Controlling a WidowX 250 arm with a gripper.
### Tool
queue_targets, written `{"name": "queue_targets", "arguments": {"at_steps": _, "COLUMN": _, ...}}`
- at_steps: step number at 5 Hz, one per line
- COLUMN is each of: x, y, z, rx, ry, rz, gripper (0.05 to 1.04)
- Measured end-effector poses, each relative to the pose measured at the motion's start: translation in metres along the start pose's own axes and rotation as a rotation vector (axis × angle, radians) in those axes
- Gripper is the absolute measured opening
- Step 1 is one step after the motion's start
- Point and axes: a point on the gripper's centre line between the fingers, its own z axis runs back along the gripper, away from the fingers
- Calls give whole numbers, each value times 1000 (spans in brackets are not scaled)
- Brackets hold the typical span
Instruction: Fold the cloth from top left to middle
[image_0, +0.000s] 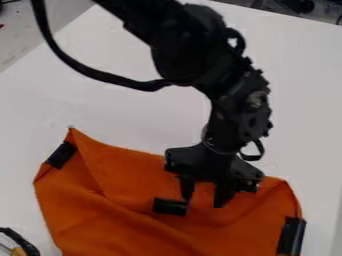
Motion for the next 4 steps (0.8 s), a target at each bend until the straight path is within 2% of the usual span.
{"name": "queue_targets", "arguments": {"at_steps": 1, "x": -15, "y": -17, "z": 22, "rx": 9, "ry": 40, "rz": 75, "gripper": 972}}
{"name": "queue_targets", "arguments": {"at_steps": 2, "x": -20, "y": -25, "z": 30, "rx": 31, "ry": 32, "rz": 96, "gripper": 1001}}
{"name": "queue_targets", "arguments": {"at_steps": 3, "x": -13, "y": -27, "z": 30, "rx": 22, "ry": -16, "rz": 72, "gripper": 1000}}
{"name": "queue_targets", "arguments": {"at_steps": 4, "x": -14, "y": -27, "z": 30, "rx": 21, "ry": -15, "rz": 73, "gripper": 1000}}
